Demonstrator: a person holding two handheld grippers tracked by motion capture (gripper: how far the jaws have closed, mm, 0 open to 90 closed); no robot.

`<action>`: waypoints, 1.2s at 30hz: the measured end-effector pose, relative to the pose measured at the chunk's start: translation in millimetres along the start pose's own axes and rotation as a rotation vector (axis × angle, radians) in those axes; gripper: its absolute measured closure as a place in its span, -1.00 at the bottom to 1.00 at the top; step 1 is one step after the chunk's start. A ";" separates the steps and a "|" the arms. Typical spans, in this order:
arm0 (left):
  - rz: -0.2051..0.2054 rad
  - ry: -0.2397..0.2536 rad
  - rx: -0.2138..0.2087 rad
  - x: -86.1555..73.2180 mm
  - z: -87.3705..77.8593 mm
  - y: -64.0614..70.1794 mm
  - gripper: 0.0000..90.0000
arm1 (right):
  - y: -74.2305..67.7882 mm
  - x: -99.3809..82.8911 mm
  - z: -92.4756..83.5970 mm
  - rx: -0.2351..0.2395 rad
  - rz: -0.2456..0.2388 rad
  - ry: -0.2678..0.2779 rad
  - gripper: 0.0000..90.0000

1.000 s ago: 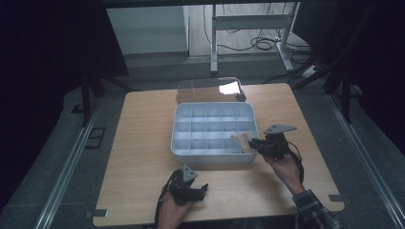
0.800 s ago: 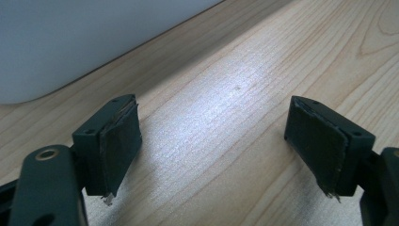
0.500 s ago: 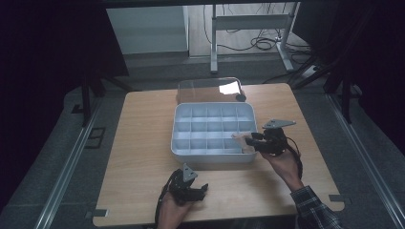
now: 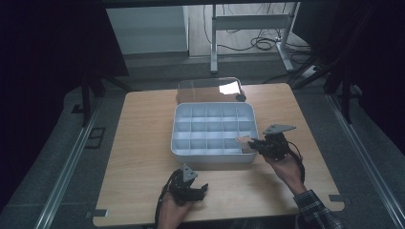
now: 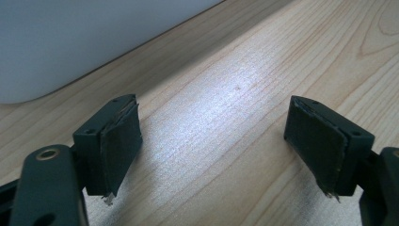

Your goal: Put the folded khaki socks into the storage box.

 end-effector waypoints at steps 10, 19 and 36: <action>0.000 0.000 0.000 0.0 0.0 0.0 -0.58 | -5.0 10.3 -1.6 0.011 -0.008 0.029 0.37; 0.000 0.000 0.000 0.0 0.0 0.0 -0.58 | -6.3 11.2 5.1 0.003 -0.022 0.007 0.83; -0.001 0.000 0.000 0.0 0.0 0.0 -0.58 | -4.7 10.4 -2.2 0.028 0.017 0.022 0.10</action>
Point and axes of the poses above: each handheld gripper's, and its own axes: z roughly forward along the jaws, x roughly out of its top, y roughly to its right, the point moved 5 cm from there along z, roughly forward along the jaws, and after that the axes turned 7 degrees about x, right-handed, at the moved point
